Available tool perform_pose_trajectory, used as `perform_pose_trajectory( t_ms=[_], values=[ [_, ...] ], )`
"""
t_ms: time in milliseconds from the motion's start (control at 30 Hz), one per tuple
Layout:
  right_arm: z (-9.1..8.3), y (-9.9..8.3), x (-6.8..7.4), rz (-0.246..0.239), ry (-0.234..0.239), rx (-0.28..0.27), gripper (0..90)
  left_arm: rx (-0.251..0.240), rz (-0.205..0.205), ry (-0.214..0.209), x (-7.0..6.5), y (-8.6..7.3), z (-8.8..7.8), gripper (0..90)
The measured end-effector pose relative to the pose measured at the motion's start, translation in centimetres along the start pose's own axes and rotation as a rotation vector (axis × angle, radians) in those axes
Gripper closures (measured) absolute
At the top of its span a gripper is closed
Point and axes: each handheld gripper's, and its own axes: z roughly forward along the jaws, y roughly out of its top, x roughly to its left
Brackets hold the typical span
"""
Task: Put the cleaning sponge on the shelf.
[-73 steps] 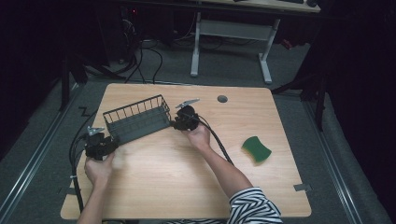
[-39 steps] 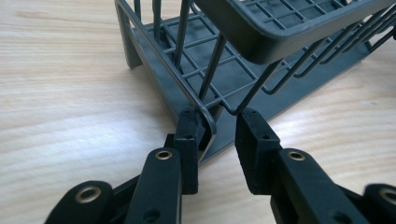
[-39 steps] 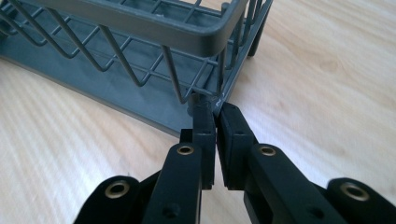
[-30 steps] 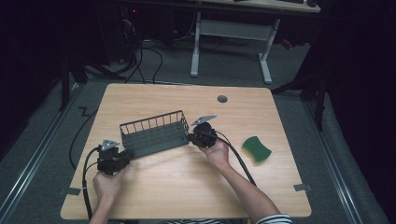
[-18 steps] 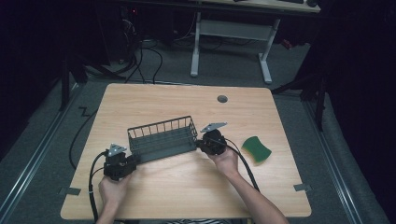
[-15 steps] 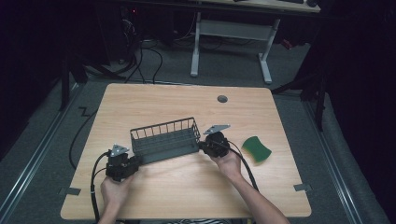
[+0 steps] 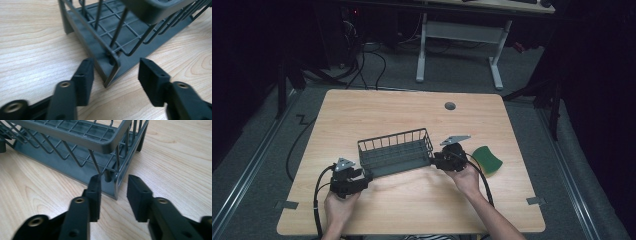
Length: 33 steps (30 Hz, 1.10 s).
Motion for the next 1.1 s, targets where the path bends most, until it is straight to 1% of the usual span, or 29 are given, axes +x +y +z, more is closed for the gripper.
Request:
perform_pose_trajectory(
  t_ms=[33,67,133,167,200,233,267,300,333,367,433,467,500,533,567,600,633,667,700,733,767,800,833,867,900,1000,1033,1067,1100],
  values=[
    [-0.3,0.0,0.0,-0.005,-0.006,0.001,59.1,0.000,0.000,0.000,0.0,0.0,0.0,41.4],
    [-0.5,-0.1,-0.2,-0.009,-0.015,-0.007,56.3,-0.011,-0.002,0.004,0.3,-0.3,-0.4,39.6],
    [-1.0,-0.3,-0.6,0.006,-0.025,-0.013,51.7,-0.032,0.004,0.018,0.6,-0.6,-0.9,36.5],
    [-1.0,-0.3,-0.6,0.006,-0.025,-0.013,51.7,-0.032,0.004,0.018,0.6,-0.6,-0.9,35.5],
    [-1.4,-0.7,-1.2,0.021,-0.030,-0.023,47.7,-0.037,0.008,0.023,0.8,-0.8,-1.2,35.3],
    [-1.4,-0.7,-1.2,0.021,-0.030,-0.023,47.7,-0.043,0.012,0.026,0.9,-0.9,-1.4,35.3],
    [-2.1,-1.0,-1.6,0.021,-0.062,-0.036,44.7,-0.050,0.014,0.034,1.3,-1.2,-1.8,34.6],
    [-2.1,-1.0,-1.6,0.021,-0.062,-0.036,44.7,-0.050,0.014,0.034,1.3,-1.2,-1.8,34.6],
    [-2.4,-1.2,-1.9,0.017,-0.077,-0.049,44.1,-0.054,0.015,0.039,1.5,-1.4,-1.9,34.6],
    [-3.2,-1.4,-2.3,-0.005,-0.109,-0.064,43.6,-0.061,0.016,0.044,1.8,-1.5,-2.0,34.0],
    [-4.0,-2.2,-2.8,-0.024,-0.147,-0.129,43.1,-0.068,0.012,0.053,2.2,-1.8,-2.2,33.9],
    [-4.4,-2.3,-3.1,-0.006,-0.154,-0.118,43.0,-0.066,0.009,0.071,2.7,-2.1,-2.3,33.9],
    [-4.8,-2.5,-3.5,0.010,-0.156,-0.109,42.2,-0.066,0.009,0.071,2.7,-2.1,-2.3,33.9],
    [-5.2,-2.7,-3.8,0.021,-0.163,-0.110,42.0,-0.063,0.007,0.093,3.1,-2.3,-2.2,33.9],
    [-5.5,-2.9,-4.2,0.033,-0.172,-0.108,41.6,-0.064,0.002,0.102,3.3,-2.4,-2.2,33.9],
    [-5.9,-3.0,-4.6,0.038,-0.185,-0.110,40.4,-0.064,0.002,0.102,3.3,-2.4,-2.2,33.9],
    [-5.9,-3.0,-4.6,0.038,-0.185,-0.110,40.4,-0.064,-0.003,0.111,3.5,-2.4,-2.2,33.9],
    [-6.3,-3.2,-4.9,0.045,-0.198,-0.115,39.5,-0.064,-0.008,0.124,3.8,-2.4,-2.1,33.9],
    [-7.1,-3.6,-5.8,0.058,-0.216,-0.131,37.3,-0.057,-0.016,0.150,4.2,-2.4,-1.9,33.9],
    [-7.3,-3.7,-6.1,0.066,-0.220,-0.133,35.8,-0.055,-0.026,0.158,4.5,-2.4,-1.8,33.9],
    [-7.3,-3.7,-6.1,0.066,-0.220,-0.133,35.8,-0.055,-0.026,0.158,4.5,-2.4,-1.8,33.9],
    [-7.8,-4.1,-7.0,0.073,-0.237,-0.127,33.4,-0.050,-0.035,0.183,5.0,-2.2,-1.6,33.8],
    [-8.0,-4.3,-7.3,0.072,-0.254,-0.122,31.9,-0.050,-0.035,0.183,5.0,-2.2,-1.6,33.7],
    [-8.0,-4.3,-7.3,0.072,-0.254,-0.122,31.9,-0.047,-0.040,0.196,5.2,-2.1,-1.4,33.7],
    [-8.2,-4.6,-7.7,0.072,-0.265,-0.117,30.8,-0.041,-0.037,0.208,5.5,-1.9,-1.3,33.6],
    [-8.6,-5.5,-8.9,0.094,-0.289,-0.108,29.3,-0.027,-0.036,0.246,6.2,-1.7,-0.8,33.4],
    [-8.6,-6.2,-9.6,0.108,-0.290,-0.089,27.9,-0.019,-0.035,0.261,6.5,-1.6,-0.6,33.2],
    [-8.6,-6.4,-9.8,0.113,-0.296,-0.080,27.3,-0.022,-0.027,0.283,6.8,-1.5,-0.5,33.2],
    [-8.6,-6.6,-10.1,0.116,-0.300,-0.068,26.8,-0.021,-0.028,0.289,7.0,-1.4,-0.5,33.2]
  ],
)
